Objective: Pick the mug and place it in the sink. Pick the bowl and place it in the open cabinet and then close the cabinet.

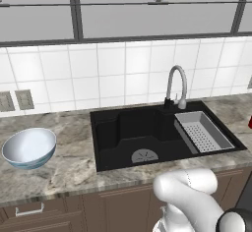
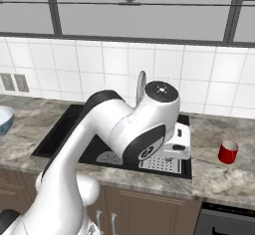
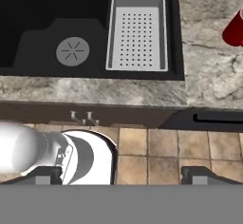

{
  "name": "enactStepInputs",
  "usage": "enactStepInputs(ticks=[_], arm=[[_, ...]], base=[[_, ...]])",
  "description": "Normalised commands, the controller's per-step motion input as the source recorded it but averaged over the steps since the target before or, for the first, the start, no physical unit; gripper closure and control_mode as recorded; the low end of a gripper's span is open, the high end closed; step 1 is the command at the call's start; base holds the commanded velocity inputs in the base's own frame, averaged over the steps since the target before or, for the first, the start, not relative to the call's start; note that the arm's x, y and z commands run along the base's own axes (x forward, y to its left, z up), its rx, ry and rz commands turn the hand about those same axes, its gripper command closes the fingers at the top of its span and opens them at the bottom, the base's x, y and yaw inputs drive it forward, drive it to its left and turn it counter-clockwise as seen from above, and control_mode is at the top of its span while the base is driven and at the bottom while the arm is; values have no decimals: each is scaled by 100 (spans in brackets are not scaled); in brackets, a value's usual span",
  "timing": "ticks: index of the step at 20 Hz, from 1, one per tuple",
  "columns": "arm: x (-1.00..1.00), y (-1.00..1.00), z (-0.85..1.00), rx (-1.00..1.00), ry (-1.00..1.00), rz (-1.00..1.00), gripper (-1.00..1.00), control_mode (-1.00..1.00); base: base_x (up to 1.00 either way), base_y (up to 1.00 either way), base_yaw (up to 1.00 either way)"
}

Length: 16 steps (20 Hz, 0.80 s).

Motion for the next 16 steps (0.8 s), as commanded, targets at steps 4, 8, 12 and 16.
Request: enactStepInputs(ticks=[4, 8, 12, 16], arm=[[20, -69, -9, 0, 0, 0, -100, -100], [41, -52, -16, 0, 0, 1, -100, -100], [45, -44, -21, 0, 0, 6, -100, -100], [48, -41, -26, 0, 0, 8, -100, -100]], base=[[0, 0, 0], [0, 0, 0], [0, 0, 0], [0, 0, 0]])
